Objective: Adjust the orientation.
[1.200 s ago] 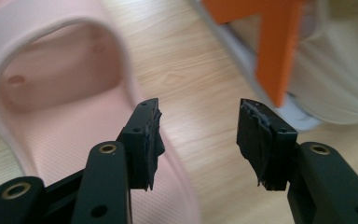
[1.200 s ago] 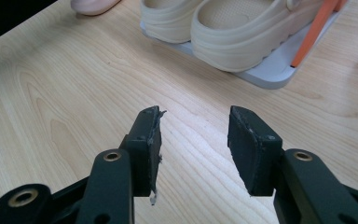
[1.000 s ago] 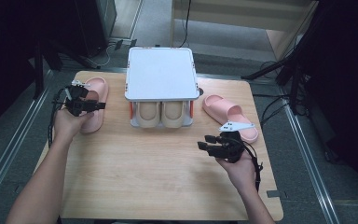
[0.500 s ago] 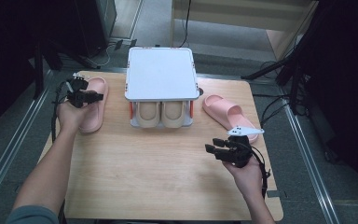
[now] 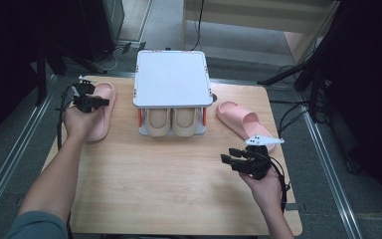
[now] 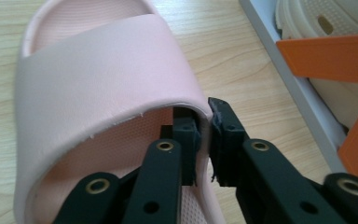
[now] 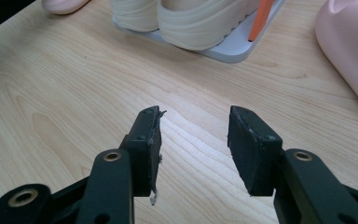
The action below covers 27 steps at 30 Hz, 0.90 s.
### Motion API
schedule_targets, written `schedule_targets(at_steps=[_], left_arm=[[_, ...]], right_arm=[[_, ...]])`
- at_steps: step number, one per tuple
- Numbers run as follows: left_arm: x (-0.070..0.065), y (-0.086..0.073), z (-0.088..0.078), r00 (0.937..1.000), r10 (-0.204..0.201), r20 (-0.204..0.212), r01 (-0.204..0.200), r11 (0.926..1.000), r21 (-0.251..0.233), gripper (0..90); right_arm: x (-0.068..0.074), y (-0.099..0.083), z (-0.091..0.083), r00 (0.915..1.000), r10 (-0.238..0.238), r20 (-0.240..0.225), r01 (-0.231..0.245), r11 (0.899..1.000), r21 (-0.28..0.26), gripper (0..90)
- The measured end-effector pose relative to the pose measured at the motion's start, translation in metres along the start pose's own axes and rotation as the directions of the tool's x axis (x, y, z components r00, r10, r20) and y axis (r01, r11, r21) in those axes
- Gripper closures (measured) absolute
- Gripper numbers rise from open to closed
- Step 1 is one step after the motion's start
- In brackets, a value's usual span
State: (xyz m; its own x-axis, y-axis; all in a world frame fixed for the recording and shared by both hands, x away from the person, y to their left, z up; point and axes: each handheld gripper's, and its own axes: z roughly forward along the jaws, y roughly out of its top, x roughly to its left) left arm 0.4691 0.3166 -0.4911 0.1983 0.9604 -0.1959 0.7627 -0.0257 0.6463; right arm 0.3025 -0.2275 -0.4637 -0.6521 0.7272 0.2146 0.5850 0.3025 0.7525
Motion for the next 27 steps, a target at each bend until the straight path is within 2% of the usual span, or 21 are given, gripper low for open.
schedule_targets(at_steps=[6, 8, 10, 12, 15, 16, 21, 25, 27], left_arm=[[0.007, 0.003, -0.024, 0.9985, 0.011, 0.053, -0.011, 0.9999, -0.007, 85.4], [0.004, 0.004, -0.036, 0.9967, 0.041, 0.069, -0.041, 0.9991, 0.0, 85.4], [-0.002, 0.005, -0.05, 0.9936, 0.087, 0.072, -0.088, 0.9962, 0.0, 85.3], [-0.007, 0.005, -0.064, 0.9907, 0.117, 0.069, -0.117, 0.9931, -0.007, 85.2], [-0.013, 0.0, -0.085, 0.9868, 0.138, 0.085, -0.138, 0.9904, -0.006, 85.2], [-0.015, -0.002, -0.092, 0.9858, 0.135, 0.099, -0.136, 0.9907, 0.003, 85.2], [-0.03, -0.025, -0.12, 0.9748, 0.172, 0.142, -0.176, 0.9841, 0.021, 85.1], [-0.046, -0.048, -0.136, 0.9702, 0.191, 0.149, -0.197, 0.9802, 0.024, 85.1], [-0.053, -0.058, -0.143, 0.9653, 0.192, 0.177, -0.2, 0.9794, 0.029, 85.2]], right_arm=[[0.001, 0.002, 0.005, 0.9999, -0.005, -0.012, 0.006, 1.0, 0.009, 55.2], [0.002, 0.004, 0.007, 0.9998, -0.012, -0.018, 0.012, 1.0, 0.011, 55.2], [0.003, 0.005, 0.009, 0.9995, -0.018, -0.024, 0.019, 1.0, 0.011, 55.2], [0.004, 0.007, 0.012, 0.9992, -0.023, -0.032, 0.024, 1.0, 0.014, 55.2], [0.006, 0.011, 0.017, 0.9983, -0.034, -0.047, 0.035, 0.999, 0.018, 54.6], [0.006, 0.012, 0.019, 0.998, -0.038, -0.051, 0.039, 0.999, 0.017, 54.6], [0.01, 0.019, 0.028, 0.9954, -0.056, -0.078, 0.058, 0.998, 0.021, 54.6], [0.014, 0.025, 0.034, 0.9923, -0.07, -0.102, 0.072, 0.997, 0.019, 54.6], [0.016, 0.027, 0.037, 0.9911, -0.077, -0.109, 0.08, 0.997, 0.019, 54.6]])
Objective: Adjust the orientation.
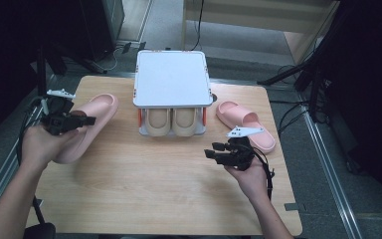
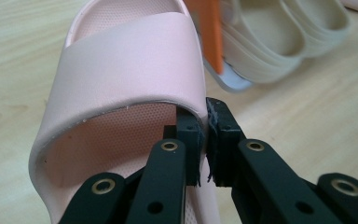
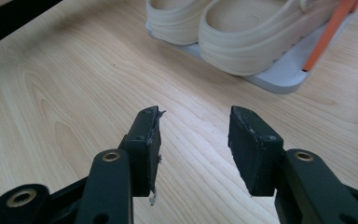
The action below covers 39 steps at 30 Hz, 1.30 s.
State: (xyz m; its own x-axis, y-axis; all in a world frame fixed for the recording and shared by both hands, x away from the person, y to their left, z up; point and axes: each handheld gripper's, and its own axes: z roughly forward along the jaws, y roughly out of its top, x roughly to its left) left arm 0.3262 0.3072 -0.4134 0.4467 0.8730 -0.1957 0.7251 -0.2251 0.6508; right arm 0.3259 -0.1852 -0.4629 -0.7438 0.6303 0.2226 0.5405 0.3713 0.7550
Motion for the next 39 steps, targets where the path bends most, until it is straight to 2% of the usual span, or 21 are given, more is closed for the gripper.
schedule_targets(at_steps=[2, 9, 12, 17, 22, 25, 27, 28, 30, 31, 32, 33, 34, 38, 39], left_arm=[[-0.011, -0.009, -0.003, 0.9997, 0.005, 0.024, -0.005, 1.0, 0.009, 85.1], [-0.057, -0.029, -0.006, 0.9945, 0.073, 0.075, -0.073, 0.9973, -0.001, 85.1], [-0.076, -0.033, -0.001, 0.9898, 0.096, 0.106, -0.099, 0.995, 0.019, 85.1], [-0.107, -0.036, 0.013, 0.9764, 0.15, 0.156, -0.157, 0.9868, 0.038, 85.1], [-0.137, -0.034, 0.034, 0.9566, 0.198, 0.214, -0.211, 0.9768, 0.038, 85.1], [-0.154, -0.032, 0.051, 0.942, 0.216, 0.257, -0.235, 0.9707, 0.049, 85.1], [-0.167, -0.033, 0.063, 0.9277, 0.25, 0.277, -0.275, 0.9596, 0.057, 85.0], [-0.174, -0.033, 0.068, 0.9191, 0.279, 0.278, -0.306, 0.9502, 0.058, 84.9], [-0.184, -0.036, 0.079, 0.907, 0.315, 0.28, -0.342, 0.9383, 0.053, 84.9], [-0.187, -0.037, 0.084, 0.9038, 0.319, 0.286, -0.346, 0.9366, 0.052, 84.9], [-0.188, -0.039, 0.089, 0.9004, 0.312, 0.303, -0.343, 0.9381, 0.051, 84.9], [-0.189, -0.04, 0.093, 0.8989, 0.299, 0.32, -0.333, 0.9414, 0.055, 84.9], [-0.19, -0.041, 0.097, 0.898, 0.3, 0.322, -0.333, 0.9413, 0.053, 84.8], [-0.193, -0.043, 0.107, 0.8906, 0.312, 0.331, -0.353, 0.9328, 0.071, 84.5], [-0.195, -0.044, 0.109, 0.8906, 0.317, 0.326, -0.357, 0.9318, 0.068, 84.4]], right_arm=[[0.001, 0.003, 0.002, 0.9999, -0.006, -0.009, 0.006, 1.0, -0.001, 54.6], [0.003, 0.011, 0.007, 0.9995, -0.003, -0.032, 0.003, 1.0, -0.013, 54.8], [0.004, 0.013, 0.009, 0.9992, -0.008, -0.04, 0.007, 1.0, -0.019, 55.2], [0.006, 0.016, 0.011, 0.9988, -0.025, -0.042, 0.025, 1.0, -0.012, 55.6], [0.007, 0.016, 0.011, 0.9985, -0.026, -0.048, 0.026, 1.0, -0.008, 55.9], [0.008, 0.015, 0.009, 0.9986, -0.03, -0.044, 0.03, 1.0, -0.008, 56.1], [0.007, 0.014, 0.008, 0.9988, -0.027, -0.041, 0.027, 1.0, -0.007, 56.1], [0.007, 0.013, 0.007, 0.9989, -0.028, -0.039, 0.027, 1.0, -0.009, 56.1], [0.007, 0.012, 0.005, 0.9992, -0.024, -0.033, 0.024, 1.0, -0.013, 56.1], [0.007, 0.011, 0.004, 0.9993, -0.019, -0.031, 0.019, 1.0, -0.014, 56.2], [0.006, 0.01, 0.003, 0.9995, -0.018, -0.027, 0.017, 1.0, -0.018, 56.2], [0.006, 0.009, 0.001, 0.9996, -0.014, -0.024, 0.014, 1.0, -0.017, 56.3], [0.006, 0.008, 0.001, 0.9996, -0.017, -0.022, 0.016, 1.0, -0.019, 56.4], [0.009, 0.004, -0.002, 0.9998, -0.011, -0.015, 0.011, 1.0, -0.015, 56.6], [0.01, 0.003, -0.002, 0.9999, -0.009, -0.014, 0.009, 1.0, -0.012, 56.7]])
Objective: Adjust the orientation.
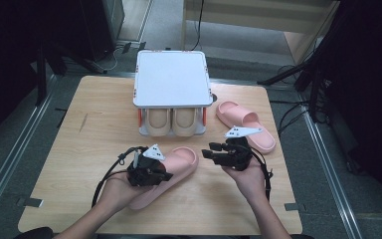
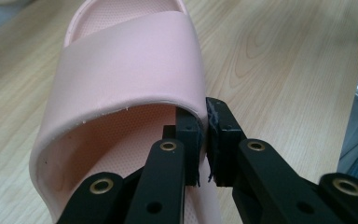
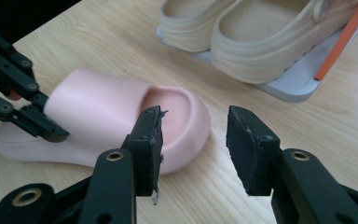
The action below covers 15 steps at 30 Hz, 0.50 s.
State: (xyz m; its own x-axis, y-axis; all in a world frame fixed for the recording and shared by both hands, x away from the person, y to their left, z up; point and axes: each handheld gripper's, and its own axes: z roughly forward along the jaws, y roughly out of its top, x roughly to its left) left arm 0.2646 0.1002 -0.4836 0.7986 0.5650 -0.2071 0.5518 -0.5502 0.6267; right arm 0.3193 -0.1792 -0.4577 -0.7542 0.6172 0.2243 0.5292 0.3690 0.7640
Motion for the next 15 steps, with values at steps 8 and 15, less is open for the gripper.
schedule_targets(at_steps=[8, 15], left_arm=[[-0.0012, 0.002, 0.0106, 0.9992, 0.021, 0.035, -0.022, 0.9997, 0.008, 80.2], [-0.0026, 0.0051, 0.0058, 0.9985, 0.01, 0.055, -0.011, 0.9997, 0.024, 71.0]], right_arm=[[0.009, -0.0074, 0.0032, 1.0, -0.007, 0.004, 0.007, 1.0, 0.029, 58.3], [0.0111, -0.0105, 0.0045, 1.0, -0.007, 0.006, 0.007, 0.999, 0.037, 58.2]])
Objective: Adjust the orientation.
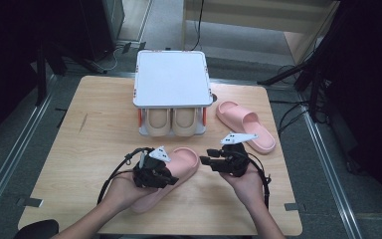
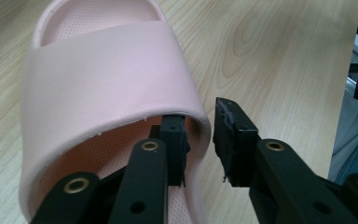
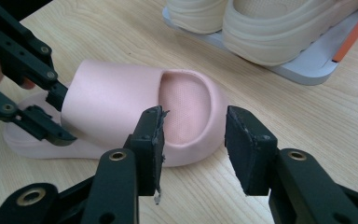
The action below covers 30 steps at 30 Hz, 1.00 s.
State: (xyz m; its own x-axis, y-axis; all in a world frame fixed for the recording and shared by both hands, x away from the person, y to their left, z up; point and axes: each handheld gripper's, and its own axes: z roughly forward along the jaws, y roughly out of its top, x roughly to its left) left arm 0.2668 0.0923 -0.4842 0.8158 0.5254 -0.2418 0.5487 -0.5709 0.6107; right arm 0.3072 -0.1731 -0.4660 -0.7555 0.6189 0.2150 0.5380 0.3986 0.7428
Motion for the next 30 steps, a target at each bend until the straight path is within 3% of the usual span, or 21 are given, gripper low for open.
schedule_targets(at_steps=[5, 8, 11, 15, 19, 23, 27, 30], left_arm=[[0.001, -0.002, -0.017, 0.9998, -0.006, 0.019, 0.006, 1.0, 0.004, 72.3], [0.003, -0.004, -0.034, 0.9992, -0.023, 0.033, 0.024, 0.9995, -0.022, 75.4], [0.008, -0.006, -0.05, 0.9994, -0.03, 0.02, 0.031, 0.9987, -0.04, 78.4], [0.022, -0.013, -0.062, 0.9969, -0.079, 0.005, 0.079, 0.9948, -0.064, 83.9], [0.039, -0.019, -0.064, 0.9953, -0.094, -0.023, 0.093, 0.9941, -0.056, 86.5], [0.051, -0.023, -0.06, 0.994, -0.102, -0.039, 0.1, 0.9936, -0.053, 88.0], [0.059, -0.024, -0.057, 0.9936, -0.097, -0.058, 0.094, 0.9942, -0.053, 88.1], [0.064, -0.025, -0.054, 0.9926, -0.096, -0.074, 0.093, 0.9947, -0.044, 88.0]], right_arm=[[0.003, 0.0, 0.001, 1.0, -0.005, -0.002, 0.005, 1.0, 0.0, 58.5], [0.005, 0.0, 0.003, 0.9998, -0.015, -0.01, 0.015, 1.0, 0.005, 59.3], [0.007, 0.0, 0.005, 0.9998, -0.017, -0.015, 0.017, 1.0, 0.011, 59.4], [0.01, -0.001, 0.008, 0.9995, -0.024, -0.02, 0.024, 1.0, 0.011, 61.2], [0.016, -0.002, 0.01, 0.9995, -0.027, -0.016, 0.027, 1.0, 0.01, 68.3], [0.021, -0.005, 0.01, 0.9995, -0.022, -0.024, 0.021, 1.0, -0.023, 82.0], [0.029, -0.01, 0.017, 0.9982, -0.051, -0.031, 0.052, 0.999, 0.01, 90.0], [0.034, -0.014, 0.022, 0.9977, -0.05, -0.045, 0.052, 0.998, 0.04, 90.0]])
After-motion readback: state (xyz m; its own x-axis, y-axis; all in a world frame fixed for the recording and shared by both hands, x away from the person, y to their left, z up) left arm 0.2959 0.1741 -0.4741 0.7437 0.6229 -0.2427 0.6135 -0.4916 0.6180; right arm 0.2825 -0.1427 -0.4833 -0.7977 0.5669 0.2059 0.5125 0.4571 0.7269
